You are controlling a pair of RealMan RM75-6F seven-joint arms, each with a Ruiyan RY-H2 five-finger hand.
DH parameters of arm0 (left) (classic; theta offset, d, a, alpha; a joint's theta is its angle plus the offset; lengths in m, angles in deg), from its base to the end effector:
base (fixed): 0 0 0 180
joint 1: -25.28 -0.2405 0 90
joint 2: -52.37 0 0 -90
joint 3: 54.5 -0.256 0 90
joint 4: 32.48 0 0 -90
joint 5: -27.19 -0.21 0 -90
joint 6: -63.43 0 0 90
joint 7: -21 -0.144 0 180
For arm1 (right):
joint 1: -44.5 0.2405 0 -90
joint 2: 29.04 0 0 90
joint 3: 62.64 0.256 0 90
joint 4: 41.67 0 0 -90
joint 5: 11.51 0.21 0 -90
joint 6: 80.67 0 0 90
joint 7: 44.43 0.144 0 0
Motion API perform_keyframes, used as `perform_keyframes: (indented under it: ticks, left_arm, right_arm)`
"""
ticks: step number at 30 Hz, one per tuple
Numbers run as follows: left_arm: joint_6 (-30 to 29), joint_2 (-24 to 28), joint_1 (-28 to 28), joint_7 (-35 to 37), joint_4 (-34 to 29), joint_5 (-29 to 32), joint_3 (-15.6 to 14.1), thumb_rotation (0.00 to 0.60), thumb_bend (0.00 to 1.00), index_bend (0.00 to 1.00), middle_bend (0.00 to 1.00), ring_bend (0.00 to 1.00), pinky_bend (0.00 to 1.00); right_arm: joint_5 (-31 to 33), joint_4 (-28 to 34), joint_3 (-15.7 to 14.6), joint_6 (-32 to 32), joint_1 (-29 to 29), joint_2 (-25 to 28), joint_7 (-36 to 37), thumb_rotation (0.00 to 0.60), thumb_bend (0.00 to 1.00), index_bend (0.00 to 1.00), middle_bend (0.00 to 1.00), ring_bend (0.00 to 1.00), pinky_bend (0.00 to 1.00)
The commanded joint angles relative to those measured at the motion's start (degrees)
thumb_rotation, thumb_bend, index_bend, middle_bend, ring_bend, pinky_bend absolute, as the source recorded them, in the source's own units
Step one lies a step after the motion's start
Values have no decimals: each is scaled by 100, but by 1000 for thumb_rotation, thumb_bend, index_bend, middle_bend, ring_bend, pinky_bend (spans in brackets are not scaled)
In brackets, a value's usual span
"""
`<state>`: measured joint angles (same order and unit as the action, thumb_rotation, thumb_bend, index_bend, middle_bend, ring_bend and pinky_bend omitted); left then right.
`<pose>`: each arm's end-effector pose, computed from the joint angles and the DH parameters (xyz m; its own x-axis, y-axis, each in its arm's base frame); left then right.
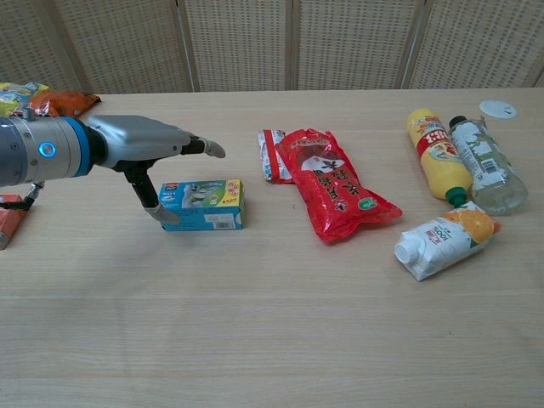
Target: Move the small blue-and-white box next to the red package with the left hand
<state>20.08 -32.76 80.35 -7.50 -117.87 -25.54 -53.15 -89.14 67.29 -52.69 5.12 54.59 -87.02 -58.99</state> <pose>-0.1390 0.3491 -0.0364 0.6957 0.3715 0.6148 0.7006 -0.5397 -0.4667 -0.2471 -0.2227 0.1917 0.4304 0.1266 0.8937 -0.9018 0.0164 0.4319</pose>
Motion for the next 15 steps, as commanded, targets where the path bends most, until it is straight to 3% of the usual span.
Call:
perform_keyframes:
  ticks: [1,9,15]
  left_arm:
    - [-66,-244,-54,88,241,-44,-11,496,225,0,0,0,0]
    - [-204,-792,-146,171,943,-188,10,510,224,0,0,0,0]
    - [-224,-1268,-241,318,1457,-220,88,581,250,0,0,0,0]
  right_arm:
    - [7,-9,-3,14,-23,14,31,127,325,0,71,0,0]
    - [19,-42,-20,56,-103,41,151,132,326,0,73,0,0]
    - [39,-48,-2,92,-154,83,259,131,326,0,76,0,0]
